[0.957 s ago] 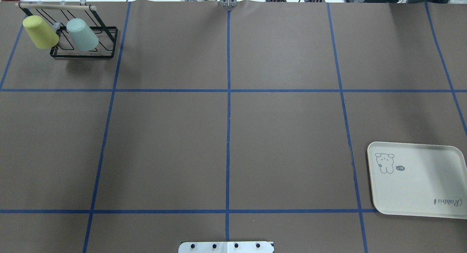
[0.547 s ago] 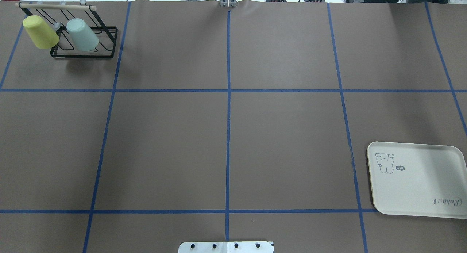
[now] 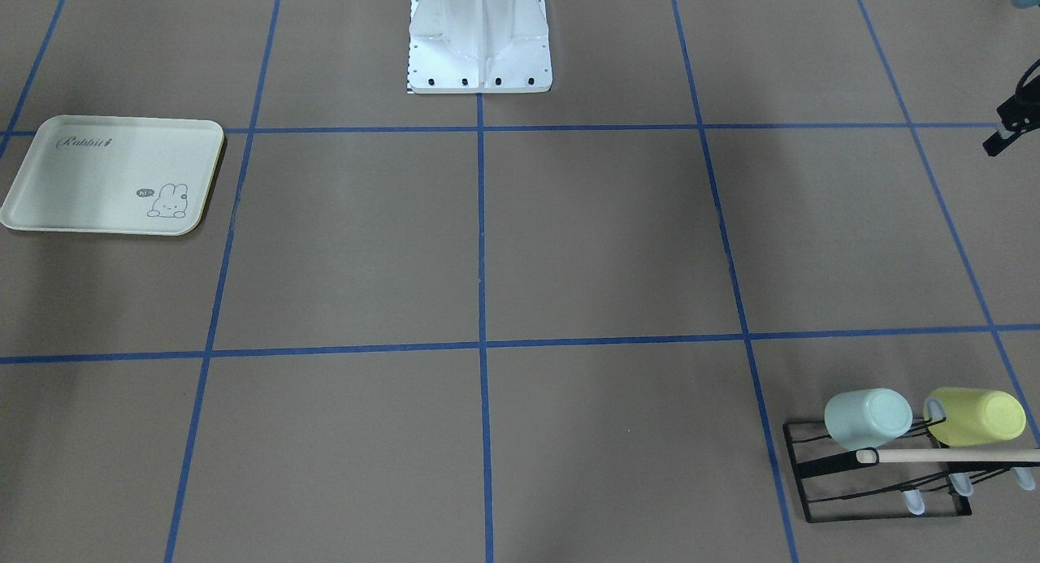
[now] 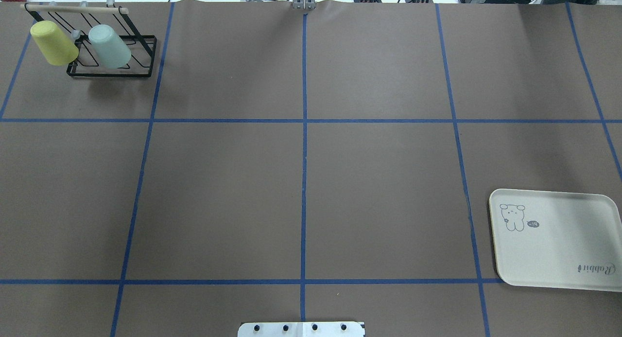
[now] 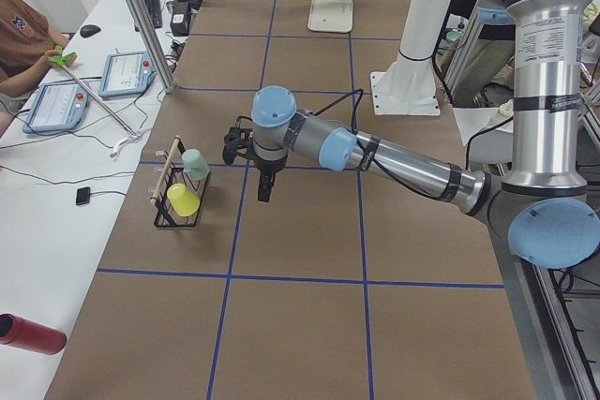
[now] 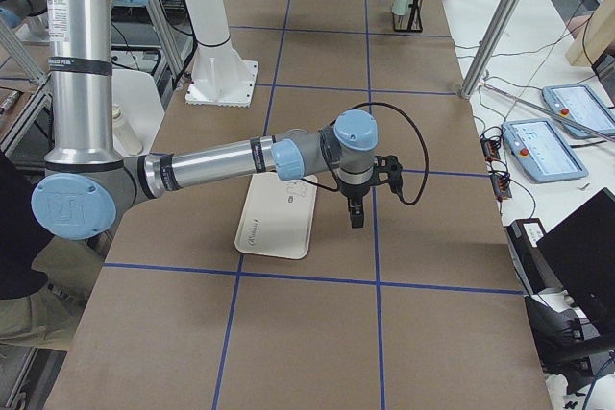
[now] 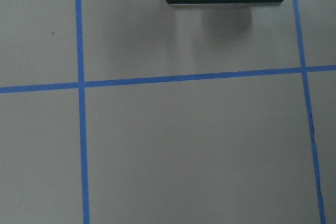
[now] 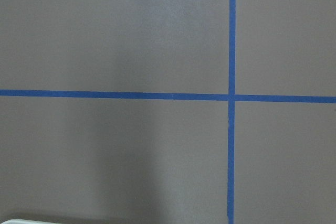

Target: Left arm grabs green cup and hands to right arm on tray

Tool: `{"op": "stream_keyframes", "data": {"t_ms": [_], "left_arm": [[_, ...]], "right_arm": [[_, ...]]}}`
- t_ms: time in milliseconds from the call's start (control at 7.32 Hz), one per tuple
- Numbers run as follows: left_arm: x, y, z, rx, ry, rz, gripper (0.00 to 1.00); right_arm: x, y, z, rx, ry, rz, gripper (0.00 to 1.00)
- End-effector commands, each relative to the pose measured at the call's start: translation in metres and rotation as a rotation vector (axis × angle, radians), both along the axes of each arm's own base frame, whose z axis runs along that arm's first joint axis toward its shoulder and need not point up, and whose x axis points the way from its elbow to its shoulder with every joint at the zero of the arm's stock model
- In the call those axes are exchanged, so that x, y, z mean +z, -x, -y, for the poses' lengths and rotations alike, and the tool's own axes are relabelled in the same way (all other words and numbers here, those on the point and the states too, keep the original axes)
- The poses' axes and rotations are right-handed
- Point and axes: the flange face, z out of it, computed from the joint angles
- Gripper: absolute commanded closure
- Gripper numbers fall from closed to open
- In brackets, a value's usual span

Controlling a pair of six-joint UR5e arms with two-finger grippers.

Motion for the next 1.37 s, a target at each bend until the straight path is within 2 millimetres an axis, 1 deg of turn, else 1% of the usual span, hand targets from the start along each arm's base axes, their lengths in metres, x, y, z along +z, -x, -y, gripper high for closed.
{"op": "stream_keyframes", "data": {"t_ms": [0,137,273,410,547,683,820,1093,1230], "left_arm": [[-0.047,-0.099,0.07,-0.005,-0.026,0.134,0.03],[-0.052,-0.116,0.104,-0.004,-0.02,0.136,0.03],[-0.057,-0.127,0.132,-0.003,-0.015,0.136,0.02],[-0.068,-0.144,0.16,0.009,-0.016,0.141,0.02],[-0.072,-0.156,0.181,0.014,-0.006,0.149,0.02],[-0.07,-0.168,0.194,0.017,-0.002,0.168,0.02],[-0.061,-0.197,0.206,0.03,-0.021,0.202,0.02],[-0.04,-0.208,0.225,0.031,-0.022,0.206,0.02],[-0.039,-0.214,0.239,0.031,-0.016,0.209,0.02]], "right_arm": [[0.006,0.006,-0.011,-0.017,-0.059,0.022,0.0],[0.006,0.012,-0.011,-0.029,-0.06,0.023,0.0],[0.005,0.014,-0.011,-0.033,-0.06,0.024,0.0],[0.006,0.014,-0.012,-0.033,-0.058,0.024,0.0],[0.006,0.015,-0.012,-0.036,-0.058,0.024,0.0],[0.006,0.016,-0.012,-0.038,-0.058,0.024,0.0],[0.005,0.016,-0.012,-0.037,-0.062,0.023,0.0],[0.006,0.018,-0.012,-0.041,-0.062,0.019,0.0],[0.006,0.019,-0.012,-0.043,-0.062,0.02,0.0]]}}
